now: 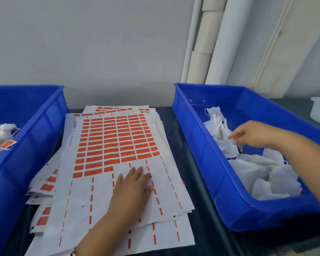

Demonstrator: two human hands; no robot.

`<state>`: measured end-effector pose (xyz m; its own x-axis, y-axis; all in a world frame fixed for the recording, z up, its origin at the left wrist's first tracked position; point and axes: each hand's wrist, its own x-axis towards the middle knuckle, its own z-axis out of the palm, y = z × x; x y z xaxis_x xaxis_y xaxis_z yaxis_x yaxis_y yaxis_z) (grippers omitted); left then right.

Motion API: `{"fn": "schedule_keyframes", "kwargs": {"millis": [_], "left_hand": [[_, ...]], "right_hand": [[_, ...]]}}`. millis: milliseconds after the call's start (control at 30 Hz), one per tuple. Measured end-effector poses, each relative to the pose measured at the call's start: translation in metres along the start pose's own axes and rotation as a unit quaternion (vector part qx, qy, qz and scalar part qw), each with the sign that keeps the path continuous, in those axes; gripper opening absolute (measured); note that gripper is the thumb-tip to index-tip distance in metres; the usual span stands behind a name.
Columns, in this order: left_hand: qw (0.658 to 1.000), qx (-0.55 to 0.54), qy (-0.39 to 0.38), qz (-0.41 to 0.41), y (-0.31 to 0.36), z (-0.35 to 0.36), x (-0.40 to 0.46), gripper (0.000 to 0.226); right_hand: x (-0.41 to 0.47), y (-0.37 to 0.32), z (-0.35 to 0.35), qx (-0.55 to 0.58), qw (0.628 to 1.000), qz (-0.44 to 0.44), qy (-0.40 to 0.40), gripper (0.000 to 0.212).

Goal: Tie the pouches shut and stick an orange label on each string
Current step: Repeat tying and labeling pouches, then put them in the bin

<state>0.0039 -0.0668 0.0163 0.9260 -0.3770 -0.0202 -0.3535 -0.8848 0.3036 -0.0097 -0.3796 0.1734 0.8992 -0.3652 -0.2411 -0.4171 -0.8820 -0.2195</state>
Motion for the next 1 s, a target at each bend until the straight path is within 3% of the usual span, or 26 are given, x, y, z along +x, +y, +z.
{"fn": "schedule_keyframes", "kwargs": {"millis": [267,433,567,633,700,800,933,1000], "left_hand": [[0.998,0.012,0.060,0.006,-0.006,0.012,0.001,0.048],[0.998,0.001,0.069,0.005,-0.007,0.013,0.002,0.048],[0.998,-0.021,0.060,-0.001,-0.007,0.011,0.001,0.045],[0.995,-0.087,0.055,-0.020,-0.003,0.001,-0.001,0.040],[0.968,-0.234,0.076,-0.050,0.003,-0.020,-0.003,0.031],[0.899,-0.404,0.170,-0.015,0.006,-0.070,-0.005,0.019],[0.785,-0.568,0.238,0.062,-0.007,-0.127,-0.008,0.039],[0.779,-0.580,0.227,0.072,-0.017,-0.136,-0.005,0.039]], "right_hand": [[0.038,0.000,0.043,-0.014,0.995,0.025,0.098,0.020],[0.029,-0.012,0.015,0.142,0.965,-0.017,0.219,0.019],[0.003,-0.041,-0.006,0.286,0.916,-0.093,0.265,0.019],[-0.011,-0.061,-0.015,0.356,0.885,-0.116,0.276,0.019],[-0.028,-0.084,-0.021,0.432,0.849,-0.149,0.263,0.017],[-0.052,-0.121,-0.012,0.535,0.795,-0.201,0.204,0.025],[-0.064,-0.166,0.041,0.544,0.796,-0.214,0.160,0.013],[-0.062,-0.180,0.069,0.535,0.806,-0.214,0.136,0.018]]}}
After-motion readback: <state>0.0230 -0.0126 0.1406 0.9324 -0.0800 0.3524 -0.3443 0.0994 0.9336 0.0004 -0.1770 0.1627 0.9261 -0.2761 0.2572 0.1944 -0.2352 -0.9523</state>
